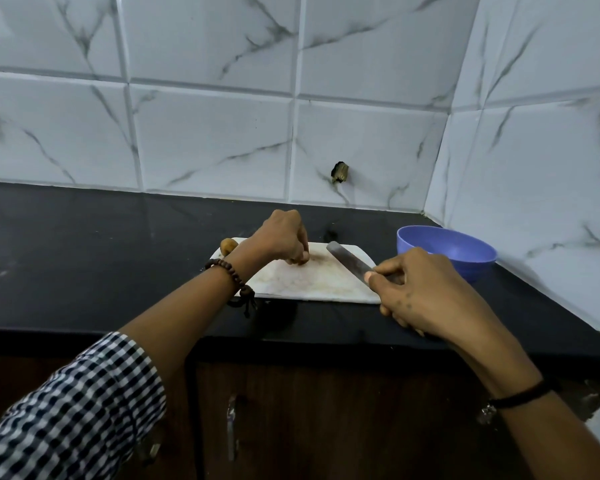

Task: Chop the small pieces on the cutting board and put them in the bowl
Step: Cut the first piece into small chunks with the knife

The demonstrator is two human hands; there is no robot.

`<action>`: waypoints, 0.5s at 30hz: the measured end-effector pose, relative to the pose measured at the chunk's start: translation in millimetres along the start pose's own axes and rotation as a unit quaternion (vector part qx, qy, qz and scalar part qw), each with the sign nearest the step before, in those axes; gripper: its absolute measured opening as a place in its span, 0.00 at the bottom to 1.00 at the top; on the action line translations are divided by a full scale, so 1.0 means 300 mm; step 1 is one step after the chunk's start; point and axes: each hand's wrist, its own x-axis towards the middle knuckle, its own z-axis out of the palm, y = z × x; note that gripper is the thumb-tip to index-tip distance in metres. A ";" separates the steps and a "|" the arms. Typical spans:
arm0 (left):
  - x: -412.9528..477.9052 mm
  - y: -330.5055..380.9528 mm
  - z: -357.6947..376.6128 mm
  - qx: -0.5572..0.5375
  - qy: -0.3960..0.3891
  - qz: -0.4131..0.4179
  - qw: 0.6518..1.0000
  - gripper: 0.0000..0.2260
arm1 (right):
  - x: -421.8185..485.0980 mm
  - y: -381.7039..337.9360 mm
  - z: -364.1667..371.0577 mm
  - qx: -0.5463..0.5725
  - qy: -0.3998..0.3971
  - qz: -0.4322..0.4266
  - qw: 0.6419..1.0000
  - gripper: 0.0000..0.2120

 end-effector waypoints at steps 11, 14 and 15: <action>-0.034 -0.092 0.108 -0.088 0.128 0.020 0.988 0.05 | 0.049 0.016 0.068 0.018 0.030 -0.003 0.999 0.15; -0.040 -0.111 0.103 -0.076 0.118 0.018 0.990 0.07 | 0.052 -0.003 0.080 0.008 0.025 -0.011 1.000 0.14; -0.043 -0.115 0.101 -0.076 0.116 0.018 0.990 0.08 | 0.054 -0.008 0.085 0.006 0.026 -0.011 1.000 0.14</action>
